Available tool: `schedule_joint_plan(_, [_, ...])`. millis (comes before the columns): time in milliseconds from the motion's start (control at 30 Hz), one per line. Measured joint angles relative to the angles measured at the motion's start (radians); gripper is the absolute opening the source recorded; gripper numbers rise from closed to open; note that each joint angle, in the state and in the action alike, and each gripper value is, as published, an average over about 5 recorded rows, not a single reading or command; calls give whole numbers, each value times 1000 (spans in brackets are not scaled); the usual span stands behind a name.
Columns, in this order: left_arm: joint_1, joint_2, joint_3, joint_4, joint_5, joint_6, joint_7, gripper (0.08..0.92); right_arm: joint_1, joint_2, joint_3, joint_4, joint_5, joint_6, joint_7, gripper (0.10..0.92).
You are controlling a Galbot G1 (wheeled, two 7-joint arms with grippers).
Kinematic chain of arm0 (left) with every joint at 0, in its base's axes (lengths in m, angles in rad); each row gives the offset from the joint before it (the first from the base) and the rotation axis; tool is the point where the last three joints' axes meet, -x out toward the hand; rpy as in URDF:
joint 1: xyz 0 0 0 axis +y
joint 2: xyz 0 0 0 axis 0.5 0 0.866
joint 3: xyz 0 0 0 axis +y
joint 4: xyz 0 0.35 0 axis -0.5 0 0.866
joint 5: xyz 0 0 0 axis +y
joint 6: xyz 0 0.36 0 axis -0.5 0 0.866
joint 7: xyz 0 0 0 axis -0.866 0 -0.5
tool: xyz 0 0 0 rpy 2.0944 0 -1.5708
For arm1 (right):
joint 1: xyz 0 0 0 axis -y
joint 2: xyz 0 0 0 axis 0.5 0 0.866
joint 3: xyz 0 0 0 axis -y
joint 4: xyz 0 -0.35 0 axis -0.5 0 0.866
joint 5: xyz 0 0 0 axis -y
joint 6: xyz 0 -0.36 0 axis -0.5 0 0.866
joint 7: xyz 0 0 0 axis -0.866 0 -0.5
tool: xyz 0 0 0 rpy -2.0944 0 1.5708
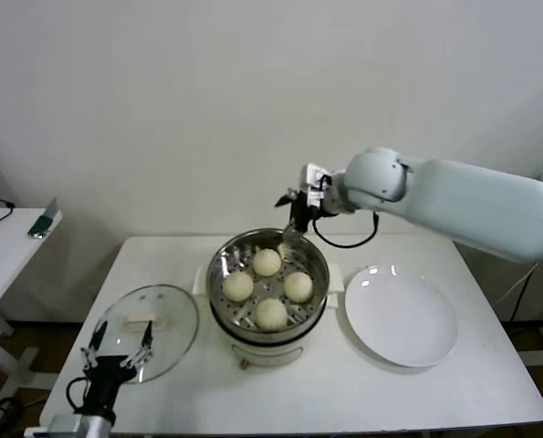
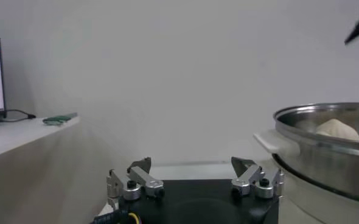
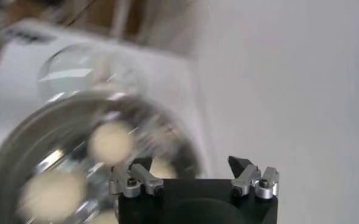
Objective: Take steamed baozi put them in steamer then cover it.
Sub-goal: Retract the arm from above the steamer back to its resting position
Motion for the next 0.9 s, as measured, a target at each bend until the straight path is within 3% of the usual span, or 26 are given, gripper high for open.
schedule_joint_plan(200, [-20, 15, -2, 10, 14, -9, -8, 823, -263, -129, 293, 31, -26, 72, 150, 823])
schedule_joint_plan(467, [-46, 35, -4, 33, 63, -21, -29, 823, -765, -228, 800, 85, -120, 206, 212, 823])
schedule_joint_plan(900, [-46, 56, -2, 65, 274, -54, -120, 823, -1589, -47, 1526, 193, -284, 431, 230, 823])
